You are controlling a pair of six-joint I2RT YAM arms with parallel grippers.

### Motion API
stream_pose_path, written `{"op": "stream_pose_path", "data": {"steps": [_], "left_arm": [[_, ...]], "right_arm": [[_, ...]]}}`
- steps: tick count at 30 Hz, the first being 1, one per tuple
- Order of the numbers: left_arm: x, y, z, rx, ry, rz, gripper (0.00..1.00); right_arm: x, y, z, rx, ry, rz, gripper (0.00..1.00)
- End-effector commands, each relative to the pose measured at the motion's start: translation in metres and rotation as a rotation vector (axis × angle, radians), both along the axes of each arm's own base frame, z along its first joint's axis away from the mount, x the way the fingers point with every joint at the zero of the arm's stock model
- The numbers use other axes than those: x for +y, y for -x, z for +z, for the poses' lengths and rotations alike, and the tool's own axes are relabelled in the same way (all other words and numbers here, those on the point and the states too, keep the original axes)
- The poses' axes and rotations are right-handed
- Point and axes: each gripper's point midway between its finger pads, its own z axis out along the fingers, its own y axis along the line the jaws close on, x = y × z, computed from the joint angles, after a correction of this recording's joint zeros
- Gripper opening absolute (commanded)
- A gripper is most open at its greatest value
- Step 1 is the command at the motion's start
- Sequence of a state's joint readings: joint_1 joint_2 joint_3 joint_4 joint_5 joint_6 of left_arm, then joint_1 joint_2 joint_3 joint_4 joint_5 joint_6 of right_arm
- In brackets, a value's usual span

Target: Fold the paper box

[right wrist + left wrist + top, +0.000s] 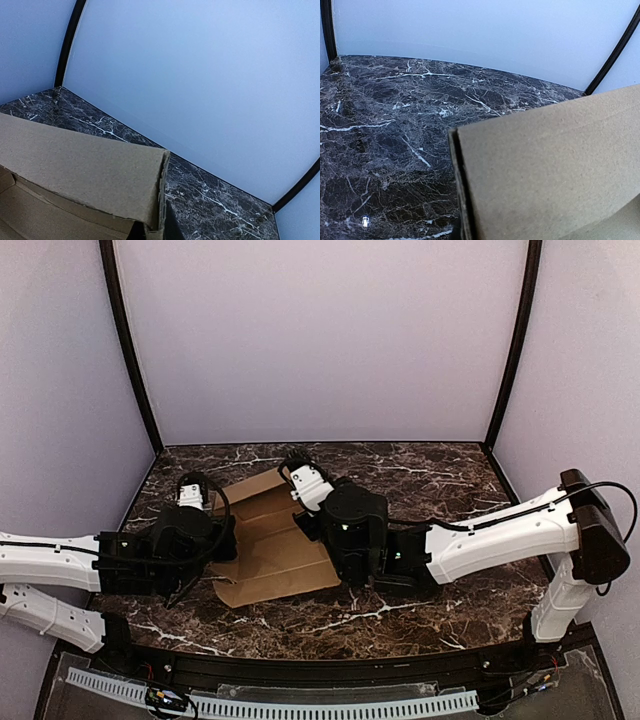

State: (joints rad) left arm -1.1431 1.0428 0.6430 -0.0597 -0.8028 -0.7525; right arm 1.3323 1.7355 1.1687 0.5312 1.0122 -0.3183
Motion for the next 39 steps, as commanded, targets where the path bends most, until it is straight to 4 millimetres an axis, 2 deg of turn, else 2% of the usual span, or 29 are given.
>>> {"op": "stream_pose_path", "data": {"steps": [1, 7, 10, 13, 21, 26, 34, 36, 38, 39], "left_arm": [[-0.017, 0.005, 0.005, 0.015, -0.002, -0.072, 0.15], [-0.022, 0.009, 0.004, 0.034, -0.003, -0.108, 0.35], [-0.021, 0.011, 0.005, 0.046, -0.004, -0.115, 0.42], [-0.019, 0.013, 0.001, 0.064, -0.011, -0.122, 0.45], [-0.012, 0.014, -0.01, 0.086, -0.034, -0.093, 0.45], [-0.018, 0.012, -0.013, 0.081, -0.015, -0.096, 0.45], [-0.028, 0.006, -0.014, 0.062, 0.004, -0.092, 0.45], [-0.029, 0.005, -0.011, 0.048, 0.011, -0.089, 0.43], [-0.028, 0.004, -0.009, 0.037, 0.014, -0.084, 0.37], [-0.027, 0.004, -0.008, 0.034, 0.014, -0.082, 0.3]], "right_arm": [[0.002, -0.002, -0.001, -0.021, -0.015, 0.009, 0.0], [-0.004, -0.005, -0.008, -0.017, -0.005, -0.003, 0.0], [-0.011, -0.009, -0.012, -0.01, -0.001, -0.012, 0.0], [-0.016, -0.013, -0.016, -0.002, 0.005, -0.021, 0.0], [-0.022, -0.013, -0.016, 0.007, -0.023, -0.015, 0.0], [-0.022, -0.007, -0.01, 0.049, -0.085, 0.018, 0.0], [-0.007, 0.009, -0.001, 0.091, -0.131, 0.066, 0.0], [-0.005, 0.013, 0.0, 0.102, -0.145, 0.071, 0.0], [-0.003, 0.015, -0.001, 0.115, -0.151, 0.074, 0.0], [-0.002, 0.016, -0.002, 0.119, -0.152, 0.075, 0.0]]}}
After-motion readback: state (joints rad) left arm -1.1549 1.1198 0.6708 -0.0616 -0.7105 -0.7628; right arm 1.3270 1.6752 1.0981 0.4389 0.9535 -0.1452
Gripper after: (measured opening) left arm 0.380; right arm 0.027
